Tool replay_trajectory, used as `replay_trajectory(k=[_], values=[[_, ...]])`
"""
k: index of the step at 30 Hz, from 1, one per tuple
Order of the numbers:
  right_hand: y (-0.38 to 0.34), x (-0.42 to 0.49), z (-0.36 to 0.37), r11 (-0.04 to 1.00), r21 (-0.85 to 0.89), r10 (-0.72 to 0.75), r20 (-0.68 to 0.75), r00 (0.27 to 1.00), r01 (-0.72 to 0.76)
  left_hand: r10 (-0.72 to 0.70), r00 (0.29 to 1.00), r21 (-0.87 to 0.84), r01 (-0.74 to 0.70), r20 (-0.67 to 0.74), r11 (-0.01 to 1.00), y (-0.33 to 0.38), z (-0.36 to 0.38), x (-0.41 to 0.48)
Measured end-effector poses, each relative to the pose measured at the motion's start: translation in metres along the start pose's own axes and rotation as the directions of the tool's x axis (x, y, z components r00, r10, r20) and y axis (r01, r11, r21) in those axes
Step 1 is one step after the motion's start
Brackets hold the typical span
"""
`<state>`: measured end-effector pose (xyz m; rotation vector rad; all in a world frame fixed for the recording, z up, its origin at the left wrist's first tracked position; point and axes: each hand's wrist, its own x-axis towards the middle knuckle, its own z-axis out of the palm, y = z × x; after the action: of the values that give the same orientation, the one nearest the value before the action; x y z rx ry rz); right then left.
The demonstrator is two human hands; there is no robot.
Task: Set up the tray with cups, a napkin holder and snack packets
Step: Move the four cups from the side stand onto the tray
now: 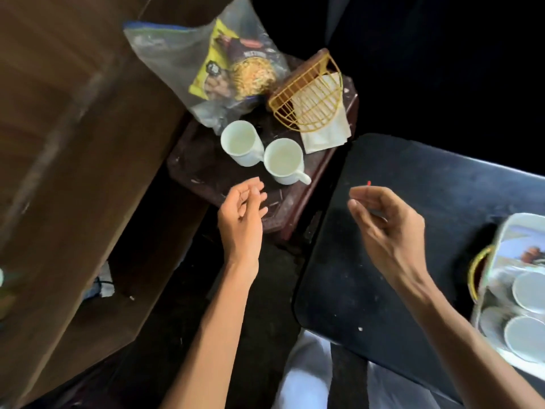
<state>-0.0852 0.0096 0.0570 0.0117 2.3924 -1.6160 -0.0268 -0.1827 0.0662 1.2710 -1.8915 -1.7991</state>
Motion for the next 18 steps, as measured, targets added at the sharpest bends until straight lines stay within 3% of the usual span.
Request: replay_trajectory(k=[8,18], values=[[-0.005,0.038,0.081,0.999,-0.04,0.03,0.066,0.997,-0.028,-0.019,0.997,-0.066,0.024,0.072,0.998,0.002,0.008,0.046],[0.002,0.042,0.094,0.999,0.007,0.032,-0.067,0.997,-0.032,-0.049,0.992,-0.105,0.061,0.112,0.993,-0.005,0.012,0.042]])
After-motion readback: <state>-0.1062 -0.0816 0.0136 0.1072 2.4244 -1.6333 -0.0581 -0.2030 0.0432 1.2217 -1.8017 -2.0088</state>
